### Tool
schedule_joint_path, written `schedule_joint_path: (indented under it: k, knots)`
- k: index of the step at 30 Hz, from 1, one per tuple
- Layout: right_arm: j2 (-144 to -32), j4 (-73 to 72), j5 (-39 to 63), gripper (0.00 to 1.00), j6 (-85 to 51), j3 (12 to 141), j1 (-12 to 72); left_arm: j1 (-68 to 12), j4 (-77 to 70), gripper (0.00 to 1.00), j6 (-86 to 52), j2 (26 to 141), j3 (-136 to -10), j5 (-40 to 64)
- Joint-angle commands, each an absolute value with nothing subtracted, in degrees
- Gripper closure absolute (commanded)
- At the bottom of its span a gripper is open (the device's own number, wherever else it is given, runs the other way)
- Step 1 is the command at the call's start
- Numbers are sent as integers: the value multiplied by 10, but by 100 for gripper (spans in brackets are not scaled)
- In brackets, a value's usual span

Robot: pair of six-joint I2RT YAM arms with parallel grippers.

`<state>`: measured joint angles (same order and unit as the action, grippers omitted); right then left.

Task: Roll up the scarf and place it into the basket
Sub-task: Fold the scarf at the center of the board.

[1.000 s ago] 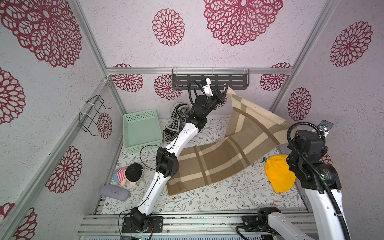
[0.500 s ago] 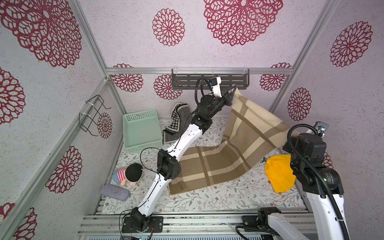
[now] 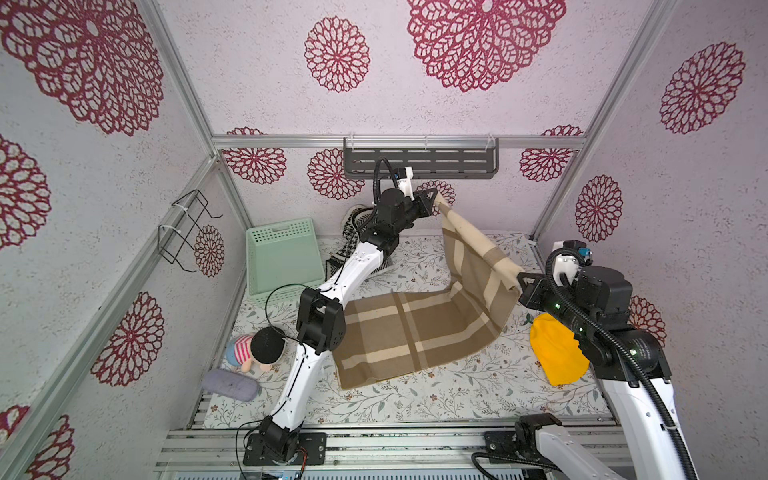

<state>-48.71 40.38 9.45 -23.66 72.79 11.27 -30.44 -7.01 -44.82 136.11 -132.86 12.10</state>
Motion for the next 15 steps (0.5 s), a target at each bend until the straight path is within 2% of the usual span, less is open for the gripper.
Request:
schedule_joint_path:
  k: [1,8,15]
  knots:
    - [-479,383,168,100,-256,731,157,-289,-78,100,-461,1284,-1272,132]
    - [-514,380,127,100,-269,699,315,-275,-19,100,-442,1177,-1143,159]
    - [-579,320,111,100,-286,650,445,-254,28,100,-423,1005,-905,103]
